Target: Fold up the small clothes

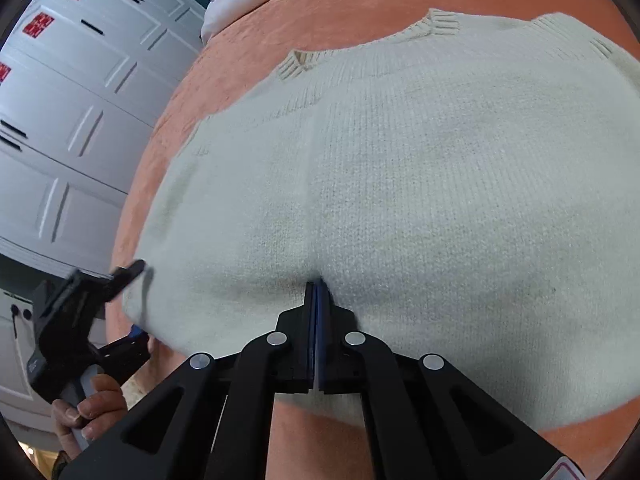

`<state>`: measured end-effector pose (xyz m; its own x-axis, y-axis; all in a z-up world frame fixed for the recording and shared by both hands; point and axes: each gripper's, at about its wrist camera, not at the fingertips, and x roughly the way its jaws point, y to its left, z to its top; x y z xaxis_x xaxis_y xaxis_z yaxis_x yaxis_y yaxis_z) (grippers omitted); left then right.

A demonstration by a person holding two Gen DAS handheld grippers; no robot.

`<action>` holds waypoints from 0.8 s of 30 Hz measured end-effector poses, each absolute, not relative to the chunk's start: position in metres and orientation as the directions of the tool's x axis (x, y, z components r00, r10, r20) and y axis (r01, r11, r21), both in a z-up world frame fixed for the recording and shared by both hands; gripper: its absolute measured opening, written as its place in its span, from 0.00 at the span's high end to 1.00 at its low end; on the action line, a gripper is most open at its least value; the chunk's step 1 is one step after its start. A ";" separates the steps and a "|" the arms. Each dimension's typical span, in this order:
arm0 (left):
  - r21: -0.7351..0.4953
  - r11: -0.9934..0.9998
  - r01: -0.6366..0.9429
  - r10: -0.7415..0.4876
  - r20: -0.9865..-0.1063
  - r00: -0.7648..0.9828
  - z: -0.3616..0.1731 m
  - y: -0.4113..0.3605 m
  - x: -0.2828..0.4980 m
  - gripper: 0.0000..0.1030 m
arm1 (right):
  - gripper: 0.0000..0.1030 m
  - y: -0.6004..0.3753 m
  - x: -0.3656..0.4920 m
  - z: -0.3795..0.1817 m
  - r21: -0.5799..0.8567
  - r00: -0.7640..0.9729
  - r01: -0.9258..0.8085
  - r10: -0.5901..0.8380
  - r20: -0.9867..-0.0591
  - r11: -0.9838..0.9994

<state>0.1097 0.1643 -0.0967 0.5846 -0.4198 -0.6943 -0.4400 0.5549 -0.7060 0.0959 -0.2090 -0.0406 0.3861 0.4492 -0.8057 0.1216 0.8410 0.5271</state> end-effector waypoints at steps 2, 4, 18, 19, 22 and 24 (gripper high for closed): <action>-0.705 0.590 -0.394 -0.404 -0.679 0.613 -0.076 0.159 0.107 0.89 | 0.87 -0.217 0.079 -0.023 0.536 0.433 0.102 0.448 -0.783 0.838; -0.679 0.670 -0.300 -0.381 -0.661 0.646 -0.043 0.144 0.105 0.90 | 0.86 -0.233 0.065 -0.003 0.519 0.486 0.085 0.420 -0.767 0.850; -0.359 0.828 0.430 -0.548 -0.678 0.490 0.015 -0.144 0.072 0.90 | 0.80 -0.380 -0.053 -0.003 0.574 0.633 0.334 0.274 -0.724 0.747; -0.335 0.834 0.438 -0.525 -0.726 0.444 -0.006 -0.155 0.071 0.89 | 0.79 -0.381 -0.054 -0.005 0.581 0.633 0.337 0.278 -0.722 0.741; -0.320 0.851 0.416 -0.486 -0.779 0.396 -0.035 -0.152 0.061 0.85 | 0.72 -0.382 -0.053 -0.005 0.602 0.640 0.324 0.299 -0.707 0.729; -0.338 0.833 0.439 -0.520 -0.749 0.411 -0.028 -0.134 0.050 0.71 | 0.57 -0.377 -0.046 0.000 0.631 0.658 0.294 0.327 -0.679 0.718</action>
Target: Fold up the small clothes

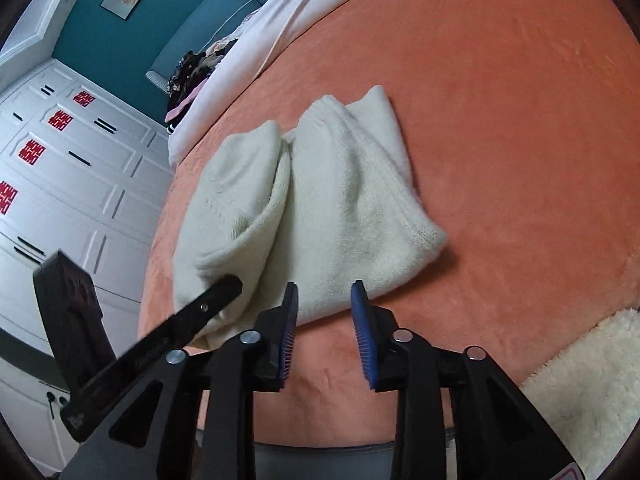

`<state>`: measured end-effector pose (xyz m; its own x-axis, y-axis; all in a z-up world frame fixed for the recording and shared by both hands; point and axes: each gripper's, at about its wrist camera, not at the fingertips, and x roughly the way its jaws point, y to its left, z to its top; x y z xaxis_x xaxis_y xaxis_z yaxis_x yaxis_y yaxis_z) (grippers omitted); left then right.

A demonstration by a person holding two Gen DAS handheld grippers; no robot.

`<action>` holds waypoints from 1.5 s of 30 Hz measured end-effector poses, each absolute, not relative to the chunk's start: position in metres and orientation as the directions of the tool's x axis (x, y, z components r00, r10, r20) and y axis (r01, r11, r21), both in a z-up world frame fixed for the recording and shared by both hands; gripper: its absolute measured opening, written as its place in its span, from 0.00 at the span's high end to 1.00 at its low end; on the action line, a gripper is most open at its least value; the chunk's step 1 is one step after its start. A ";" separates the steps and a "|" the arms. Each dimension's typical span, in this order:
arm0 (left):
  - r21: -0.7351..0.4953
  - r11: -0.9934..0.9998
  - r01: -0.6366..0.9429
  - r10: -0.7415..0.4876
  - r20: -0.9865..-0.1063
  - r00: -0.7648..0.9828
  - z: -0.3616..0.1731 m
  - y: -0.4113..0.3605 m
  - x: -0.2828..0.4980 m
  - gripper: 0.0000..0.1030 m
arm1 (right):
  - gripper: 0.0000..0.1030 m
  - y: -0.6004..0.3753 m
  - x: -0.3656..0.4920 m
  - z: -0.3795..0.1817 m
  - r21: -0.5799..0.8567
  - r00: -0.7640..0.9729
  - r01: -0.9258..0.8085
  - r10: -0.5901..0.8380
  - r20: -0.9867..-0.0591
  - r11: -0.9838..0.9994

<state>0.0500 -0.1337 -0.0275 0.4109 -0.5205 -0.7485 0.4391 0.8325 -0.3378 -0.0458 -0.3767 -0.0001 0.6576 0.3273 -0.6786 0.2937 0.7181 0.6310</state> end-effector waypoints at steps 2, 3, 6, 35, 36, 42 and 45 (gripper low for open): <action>-0.311 0.833 0.457 -0.514 -0.742 0.431 -0.020 -0.114 0.038 0.51 | 0.42 -0.373 -0.032 0.002 0.673 0.672 0.274 0.363 -0.645 0.687; -0.270 0.853 0.446 -0.479 -0.743 0.467 -0.019 -0.104 0.033 0.38 | 0.41 -0.371 -0.024 0.001 0.698 0.675 0.267 0.388 -0.628 0.665; -0.230 0.893 0.387 -0.412 -0.761 0.500 -0.025 -0.075 0.030 0.34 | 0.36 -0.357 0.002 -0.002 0.739 0.642 0.260 0.461 -0.613 0.621; -0.279 0.924 0.262 -0.368 -0.832 0.415 -0.064 -0.065 0.055 0.85 | 0.87 -0.383 -0.017 -0.002 0.636 0.704 0.321 0.273 -0.656 0.702; -0.268 0.925 0.268 -0.363 -0.832 0.420 -0.063 -0.068 0.053 0.85 | 0.87 -0.380 -0.020 0.001 0.632 0.711 0.311 0.267 -0.650 0.710; -0.261 0.931 0.255 -0.348 -0.847 0.403 -0.070 -0.071 0.055 0.80 | 0.87 -0.380 -0.018 -0.039 0.566 0.620 0.364 0.261 -0.740 0.739; -0.264 0.920 0.288 -0.368 -0.833 0.413 -0.058 -0.067 0.048 0.76 | 0.87 -0.377 -0.035 -0.011 0.563 0.702 0.349 0.189 -0.687 0.749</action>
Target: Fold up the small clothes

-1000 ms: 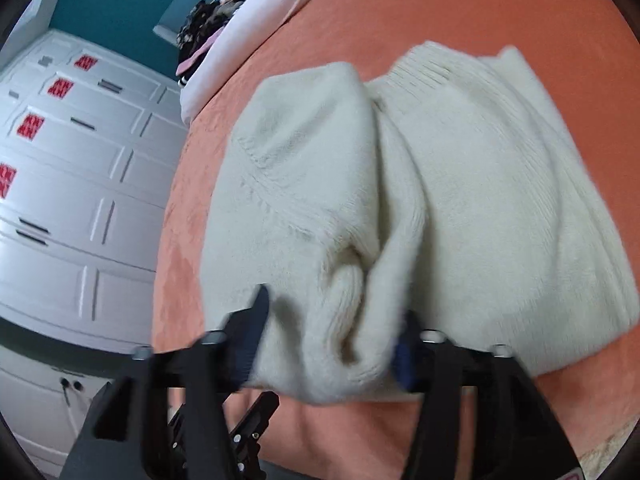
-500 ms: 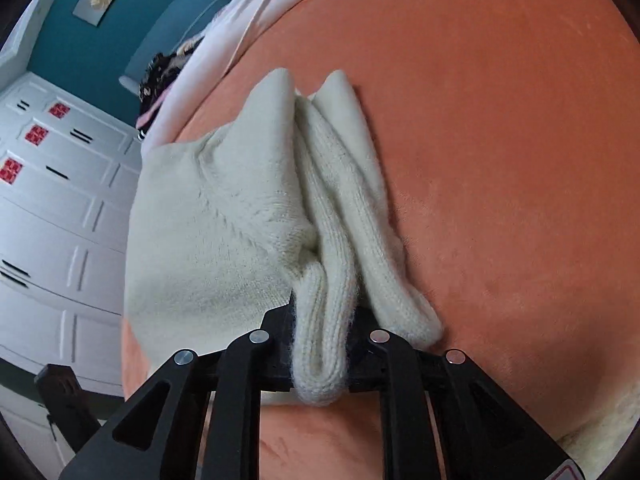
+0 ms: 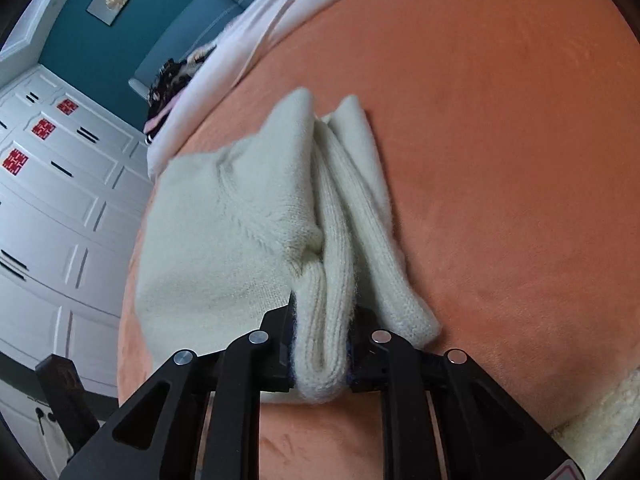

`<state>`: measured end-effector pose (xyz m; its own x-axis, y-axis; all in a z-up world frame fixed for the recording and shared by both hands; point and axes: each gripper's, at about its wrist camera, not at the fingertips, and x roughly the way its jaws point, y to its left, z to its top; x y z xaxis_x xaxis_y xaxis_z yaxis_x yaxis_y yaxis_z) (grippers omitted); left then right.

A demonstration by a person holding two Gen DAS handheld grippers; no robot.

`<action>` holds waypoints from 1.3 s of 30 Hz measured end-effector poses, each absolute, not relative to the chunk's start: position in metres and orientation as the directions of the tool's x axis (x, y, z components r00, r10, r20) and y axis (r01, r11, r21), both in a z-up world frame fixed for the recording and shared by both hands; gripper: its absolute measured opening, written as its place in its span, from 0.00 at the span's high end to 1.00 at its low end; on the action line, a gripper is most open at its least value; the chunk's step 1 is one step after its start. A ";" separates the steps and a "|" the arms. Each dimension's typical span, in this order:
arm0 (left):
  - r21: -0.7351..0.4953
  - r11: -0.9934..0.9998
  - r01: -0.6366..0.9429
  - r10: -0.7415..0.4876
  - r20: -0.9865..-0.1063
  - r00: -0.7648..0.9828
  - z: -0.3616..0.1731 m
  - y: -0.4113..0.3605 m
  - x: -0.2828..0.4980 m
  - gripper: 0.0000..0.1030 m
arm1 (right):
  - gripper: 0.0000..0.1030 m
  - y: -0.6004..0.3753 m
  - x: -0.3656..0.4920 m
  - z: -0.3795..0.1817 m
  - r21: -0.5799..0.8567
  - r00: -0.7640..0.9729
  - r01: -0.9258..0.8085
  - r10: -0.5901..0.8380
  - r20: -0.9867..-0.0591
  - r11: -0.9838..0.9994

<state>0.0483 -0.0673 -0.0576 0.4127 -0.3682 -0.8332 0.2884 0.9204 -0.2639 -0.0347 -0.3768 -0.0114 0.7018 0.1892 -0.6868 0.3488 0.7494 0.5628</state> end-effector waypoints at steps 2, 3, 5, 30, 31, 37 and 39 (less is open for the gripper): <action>-0.269 0.912 0.310 -0.386 -0.817 0.427 -0.048 -0.064 0.041 0.71 | 0.87 -0.374 -0.041 0.000 0.536 0.726 0.355 0.136 -0.674 0.766; -0.266 0.908 0.325 -0.393 -0.809 0.437 -0.043 -0.062 0.037 0.68 | 0.87 -0.373 -0.039 -0.004 0.504 0.704 0.377 0.114 -0.701 0.777; -0.284 0.894 0.348 -0.423 -0.790 0.443 -0.035 -0.063 0.031 0.68 | 0.86 -0.379 -0.031 -0.031 0.475 0.609 0.394 0.164 -0.776 0.787; -0.280 0.917 0.284 -0.381 -0.825 0.418 -0.050 -0.103 0.084 0.60 | 0.89 -0.236 0.191 -0.012 0.254 0.325 -0.056 0.259 -0.910 0.965; -0.277 0.921 0.273 -0.373 -0.829 0.417 -0.052 -0.101 0.087 0.59 | 0.89 -0.233 0.197 -0.012 0.273 0.320 -0.059 0.278 -0.906 0.960; -0.350 0.899 0.265 -0.430 -0.821 0.375 -0.057 -0.088 0.094 0.56 | 0.93 -0.251 0.154 0.046 0.329 0.487 -0.010 0.292 -0.823 0.944; -0.336 0.900 0.278 -0.425 -0.820 0.383 -0.057 -0.089 0.091 0.56 | 0.93 -0.280 0.113 0.045 0.289 0.516 0.094 0.202 -0.832 0.953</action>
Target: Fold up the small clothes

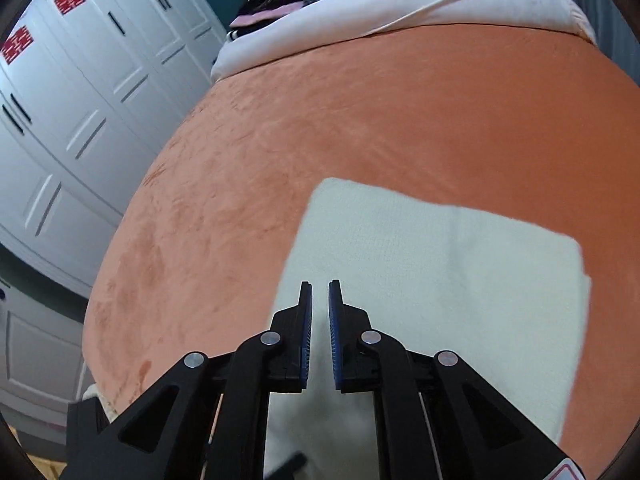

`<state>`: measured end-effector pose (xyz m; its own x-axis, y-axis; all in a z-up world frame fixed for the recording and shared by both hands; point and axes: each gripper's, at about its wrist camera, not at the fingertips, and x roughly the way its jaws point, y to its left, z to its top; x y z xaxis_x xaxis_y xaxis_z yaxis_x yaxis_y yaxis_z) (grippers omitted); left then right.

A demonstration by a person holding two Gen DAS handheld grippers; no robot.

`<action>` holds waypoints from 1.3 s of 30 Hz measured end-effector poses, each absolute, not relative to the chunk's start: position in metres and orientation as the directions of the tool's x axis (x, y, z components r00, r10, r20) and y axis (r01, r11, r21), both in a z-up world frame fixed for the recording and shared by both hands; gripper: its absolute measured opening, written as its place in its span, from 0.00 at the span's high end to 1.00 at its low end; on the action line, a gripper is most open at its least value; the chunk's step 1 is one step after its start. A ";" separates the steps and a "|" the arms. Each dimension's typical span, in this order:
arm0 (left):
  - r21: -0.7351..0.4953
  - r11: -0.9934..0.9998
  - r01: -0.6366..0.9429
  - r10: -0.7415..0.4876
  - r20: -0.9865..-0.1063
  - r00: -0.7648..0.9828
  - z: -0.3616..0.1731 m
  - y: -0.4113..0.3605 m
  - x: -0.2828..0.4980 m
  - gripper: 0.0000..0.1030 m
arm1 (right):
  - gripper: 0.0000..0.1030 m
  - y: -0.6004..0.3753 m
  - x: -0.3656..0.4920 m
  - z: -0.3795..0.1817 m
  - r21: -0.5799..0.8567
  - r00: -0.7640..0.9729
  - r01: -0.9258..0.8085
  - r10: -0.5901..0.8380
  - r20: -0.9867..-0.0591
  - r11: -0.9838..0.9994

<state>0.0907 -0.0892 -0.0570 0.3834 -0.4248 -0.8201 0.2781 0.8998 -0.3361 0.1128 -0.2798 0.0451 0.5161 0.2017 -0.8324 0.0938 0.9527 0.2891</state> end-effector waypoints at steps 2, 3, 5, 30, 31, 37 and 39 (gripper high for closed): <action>-0.325 0.901 0.287 -0.419 -0.821 0.388 -0.057 -0.091 0.090 0.53 | 0.89 -0.311 0.074 0.041 0.252 0.541 0.224 0.096 -0.836 0.941; -0.320 0.901 0.292 -0.418 -0.821 0.388 -0.056 -0.093 0.090 0.51 | 0.84 -0.328 0.050 0.043 0.280 0.573 0.282 0.073 -0.816 0.918; -0.314 0.901 0.298 -0.415 -0.821 0.391 -0.055 -0.096 0.088 0.47 | 0.63 -0.357 0.011 0.043 0.371 0.622 0.350 0.082 -0.779 0.860; -0.516 0.839 0.175 -0.538 -0.735 0.412 -0.028 -0.077 0.079 0.24 | 0.61 -0.396 -0.020 0.008 0.442 0.610 0.363 0.149 -0.778 0.820; -0.537 0.828 0.163 -0.550 -0.718 0.427 -0.023 -0.073 0.084 0.21 | 0.56 -0.398 -0.019 0.010 0.440 0.611 0.360 0.148 -0.777 0.822; -0.601 0.798 0.039 -0.570 -0.733 0.372 -0.041 -0.080 0.135 0.14 | 0.32 -0.414 0.007 -0.011 0.463 0.556 0.402 0.191 -0.809 0.790; -0.606 0.796 -0.008 -0.572 -0.755 0.322 -0.058 -0.088 0.148 0.14 | 0.31 -0.415 0.022 -0.026 0.499 0.521 0.413 0.252 -0.816 0.761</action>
